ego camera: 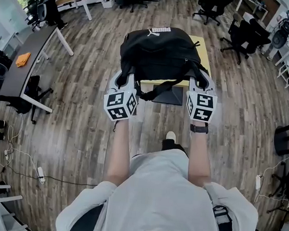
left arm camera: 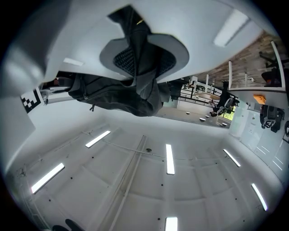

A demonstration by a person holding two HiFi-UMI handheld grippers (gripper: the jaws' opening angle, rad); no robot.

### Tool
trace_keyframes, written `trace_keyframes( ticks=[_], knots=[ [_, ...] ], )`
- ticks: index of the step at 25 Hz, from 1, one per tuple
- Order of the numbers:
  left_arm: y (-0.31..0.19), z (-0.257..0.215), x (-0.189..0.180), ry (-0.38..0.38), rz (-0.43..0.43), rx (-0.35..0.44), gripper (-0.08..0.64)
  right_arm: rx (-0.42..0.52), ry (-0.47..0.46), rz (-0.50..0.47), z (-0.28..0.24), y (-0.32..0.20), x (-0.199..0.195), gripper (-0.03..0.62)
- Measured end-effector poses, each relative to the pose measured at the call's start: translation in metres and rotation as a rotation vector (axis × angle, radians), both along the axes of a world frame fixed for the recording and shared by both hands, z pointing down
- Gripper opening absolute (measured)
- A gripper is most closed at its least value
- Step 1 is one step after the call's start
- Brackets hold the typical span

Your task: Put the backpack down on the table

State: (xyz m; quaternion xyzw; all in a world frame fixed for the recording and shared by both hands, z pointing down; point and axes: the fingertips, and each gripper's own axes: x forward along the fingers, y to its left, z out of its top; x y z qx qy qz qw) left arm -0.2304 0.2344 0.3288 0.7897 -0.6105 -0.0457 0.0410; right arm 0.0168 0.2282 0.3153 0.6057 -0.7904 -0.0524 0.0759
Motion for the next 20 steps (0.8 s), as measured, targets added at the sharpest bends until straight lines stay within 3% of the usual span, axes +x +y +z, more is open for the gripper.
trace_keyframes(
  ticks=[6,20],
  knots=[
    [-0.052,0.009,0.012,-0.004,-0.025,-0.012,0.060,-0.013,-0.017,-0.032,0.013,-0.052,0.013,0.065],
    [-0.242,0.004,0.079,-0.008,-0.026,-0.014,0.060,-0.003,-0.041,-0.041,0.005,-0.253,0.081,0.067]
  ],
)
